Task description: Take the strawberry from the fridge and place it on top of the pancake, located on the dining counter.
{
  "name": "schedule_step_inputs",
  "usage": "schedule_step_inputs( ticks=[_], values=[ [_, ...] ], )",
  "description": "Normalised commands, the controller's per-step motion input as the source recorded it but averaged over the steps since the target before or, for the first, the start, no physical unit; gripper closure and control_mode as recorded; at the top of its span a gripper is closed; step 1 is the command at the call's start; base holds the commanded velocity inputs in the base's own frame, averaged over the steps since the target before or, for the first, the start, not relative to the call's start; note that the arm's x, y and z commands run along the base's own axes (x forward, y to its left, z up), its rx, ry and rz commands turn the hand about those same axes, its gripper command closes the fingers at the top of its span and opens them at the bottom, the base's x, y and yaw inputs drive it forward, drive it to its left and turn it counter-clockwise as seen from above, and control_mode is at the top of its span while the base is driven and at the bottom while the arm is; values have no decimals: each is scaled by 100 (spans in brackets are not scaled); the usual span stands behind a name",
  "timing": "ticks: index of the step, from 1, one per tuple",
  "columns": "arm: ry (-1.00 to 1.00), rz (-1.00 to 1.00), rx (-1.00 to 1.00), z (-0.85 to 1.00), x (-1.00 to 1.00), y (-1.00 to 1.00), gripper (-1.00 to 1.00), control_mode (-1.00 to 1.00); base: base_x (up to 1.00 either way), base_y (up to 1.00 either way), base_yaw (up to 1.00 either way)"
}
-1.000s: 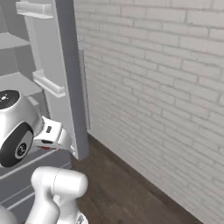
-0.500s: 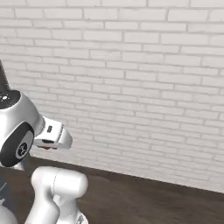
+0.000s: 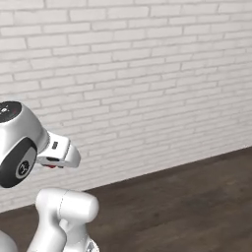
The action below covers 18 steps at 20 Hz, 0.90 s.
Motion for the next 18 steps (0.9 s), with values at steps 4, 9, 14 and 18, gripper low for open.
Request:
schedule_step_inputs(
  ticks=[4, 9, 14, 18],
  values=[
    [0, 0, 0, 0, 0, 0, 100, 100, 2, -67, -81],
    [0, 0, 0, 0, 0, 0, 100, 100, 31, -44, -74],
    [0, 0, 0, 0, 0, 0, 100, 100, 62, -19, -62],
    [0, 0, 0, 0, 0, 0, 100, 100, 59, 0, -64]
  ],
)
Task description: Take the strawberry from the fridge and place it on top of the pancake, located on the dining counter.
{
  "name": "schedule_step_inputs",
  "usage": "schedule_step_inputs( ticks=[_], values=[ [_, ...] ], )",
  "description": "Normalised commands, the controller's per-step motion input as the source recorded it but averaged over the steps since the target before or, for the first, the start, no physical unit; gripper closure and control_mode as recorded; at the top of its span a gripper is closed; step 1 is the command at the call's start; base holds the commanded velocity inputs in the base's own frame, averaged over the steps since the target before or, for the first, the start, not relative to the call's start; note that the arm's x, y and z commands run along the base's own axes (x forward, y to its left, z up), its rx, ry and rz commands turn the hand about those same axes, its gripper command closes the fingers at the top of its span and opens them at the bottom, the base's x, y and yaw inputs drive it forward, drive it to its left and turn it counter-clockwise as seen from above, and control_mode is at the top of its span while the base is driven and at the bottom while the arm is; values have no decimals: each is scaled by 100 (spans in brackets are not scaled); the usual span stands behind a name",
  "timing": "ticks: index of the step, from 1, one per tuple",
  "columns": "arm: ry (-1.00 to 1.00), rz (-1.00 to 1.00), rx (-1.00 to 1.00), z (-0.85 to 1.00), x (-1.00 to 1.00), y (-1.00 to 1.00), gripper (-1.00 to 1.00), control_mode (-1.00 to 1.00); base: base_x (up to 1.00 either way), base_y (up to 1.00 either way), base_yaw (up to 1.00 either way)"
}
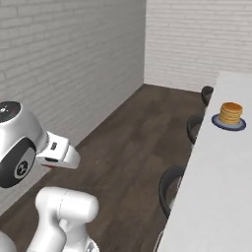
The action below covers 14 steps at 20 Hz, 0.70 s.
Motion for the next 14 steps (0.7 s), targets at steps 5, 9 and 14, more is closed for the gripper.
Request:
schedule_step_inputs(
  ticks=[5, 9, 14],
  values=[
    [0, 0, 0, 0, 0, 0, 100, 100, 52, 41, -54],
    [0, 0, 0, 0, 0, 0, 100, 100, 62, 99, -43],
    [0, 0, 0, 0, 0, 0, 100, 100, 68, 96, -40]
  ],
)
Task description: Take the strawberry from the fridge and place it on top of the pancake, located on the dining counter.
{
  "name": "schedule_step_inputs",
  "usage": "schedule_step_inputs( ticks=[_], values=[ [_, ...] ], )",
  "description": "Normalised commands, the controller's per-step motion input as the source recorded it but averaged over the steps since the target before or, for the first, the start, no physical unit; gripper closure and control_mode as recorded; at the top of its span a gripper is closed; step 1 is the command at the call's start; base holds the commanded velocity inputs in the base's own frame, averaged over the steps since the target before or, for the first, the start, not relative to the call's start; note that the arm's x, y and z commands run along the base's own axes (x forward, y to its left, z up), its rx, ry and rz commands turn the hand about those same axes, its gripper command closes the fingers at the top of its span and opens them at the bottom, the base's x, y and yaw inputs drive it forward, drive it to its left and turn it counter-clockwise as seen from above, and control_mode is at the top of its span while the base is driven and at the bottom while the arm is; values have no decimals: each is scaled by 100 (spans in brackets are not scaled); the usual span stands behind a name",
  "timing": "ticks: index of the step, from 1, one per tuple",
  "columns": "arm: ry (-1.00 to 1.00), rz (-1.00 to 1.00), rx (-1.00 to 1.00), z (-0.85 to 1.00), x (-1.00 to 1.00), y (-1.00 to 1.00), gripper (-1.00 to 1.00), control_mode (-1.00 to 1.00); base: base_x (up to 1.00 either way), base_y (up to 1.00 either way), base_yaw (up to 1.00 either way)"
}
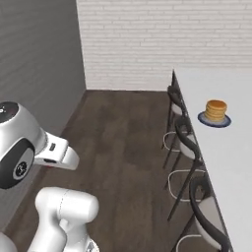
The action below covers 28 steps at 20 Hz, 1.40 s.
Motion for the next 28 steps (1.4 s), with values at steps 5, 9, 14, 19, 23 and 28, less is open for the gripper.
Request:
schedule_step_inputs(
  ticks=[5, 9, 14, 19, 23, 28],
  values=[
    [0, 0, 0, 0, 0, 0, 100, 100, 100, 58, -54],
    [0, 0, 0, 0, 0, 0, 100, 100, 96, 50, -69],
    [0, 0, 0, 0, 0, 0, 100, 100, 78, 53, -77],
    [0, 0, 0, 0, 0, 0, 100, 100, 60, 41, -83],
    [0, 0, 0, 0, 0, 0, 100, 100, 48, 33, -87],
    [0, 0, 0, 0, 0, 0, 100, 100, 51, 41, -82]
  ],
)
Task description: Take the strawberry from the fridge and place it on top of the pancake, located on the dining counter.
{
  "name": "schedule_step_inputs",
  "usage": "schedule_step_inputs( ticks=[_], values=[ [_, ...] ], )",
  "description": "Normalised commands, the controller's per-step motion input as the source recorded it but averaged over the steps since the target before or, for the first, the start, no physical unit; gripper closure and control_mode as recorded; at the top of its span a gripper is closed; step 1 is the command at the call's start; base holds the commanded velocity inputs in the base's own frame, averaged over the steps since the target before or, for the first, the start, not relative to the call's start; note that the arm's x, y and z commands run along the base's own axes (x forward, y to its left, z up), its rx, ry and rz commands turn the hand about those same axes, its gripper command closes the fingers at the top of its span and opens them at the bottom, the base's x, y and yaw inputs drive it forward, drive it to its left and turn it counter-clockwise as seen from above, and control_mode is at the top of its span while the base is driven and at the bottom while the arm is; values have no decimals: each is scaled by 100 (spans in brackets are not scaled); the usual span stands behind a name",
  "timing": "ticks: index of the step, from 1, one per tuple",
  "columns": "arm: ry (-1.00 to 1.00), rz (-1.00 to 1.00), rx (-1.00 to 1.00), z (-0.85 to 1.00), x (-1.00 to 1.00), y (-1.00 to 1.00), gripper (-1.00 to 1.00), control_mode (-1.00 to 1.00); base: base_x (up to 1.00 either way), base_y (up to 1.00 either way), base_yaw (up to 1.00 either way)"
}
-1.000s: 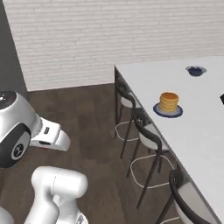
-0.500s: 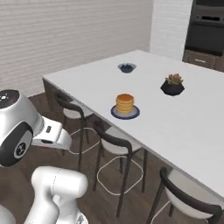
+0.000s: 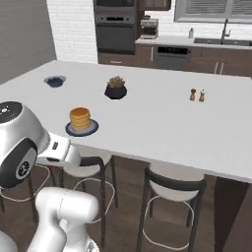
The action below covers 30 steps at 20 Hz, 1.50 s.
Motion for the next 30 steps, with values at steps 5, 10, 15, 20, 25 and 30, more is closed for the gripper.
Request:
schedule_step_inputs(
  ticks=[5, 10, 15, 20, 25, 30],
  values=[
    [0, 0, 0, 0, 0, 0, 100, 100, 53, 92, -49],
    [0, 0, 0, 0, 0, 0, 100, 100, 56, 63, -8],
    [0, 0, 0, 0, 0, 0, 100, 100, 65, 1, 7],
    [0, 0, 0, 0, 0, 0, 100, 100, 56, 19, 11],
    [0, 0, 0, 0, 0, 0, 100, 100, 16, 49, 0],
    [0, 0, 0, 0, 0, 0, 100, 100, 0, 56, -6]
  ],
)
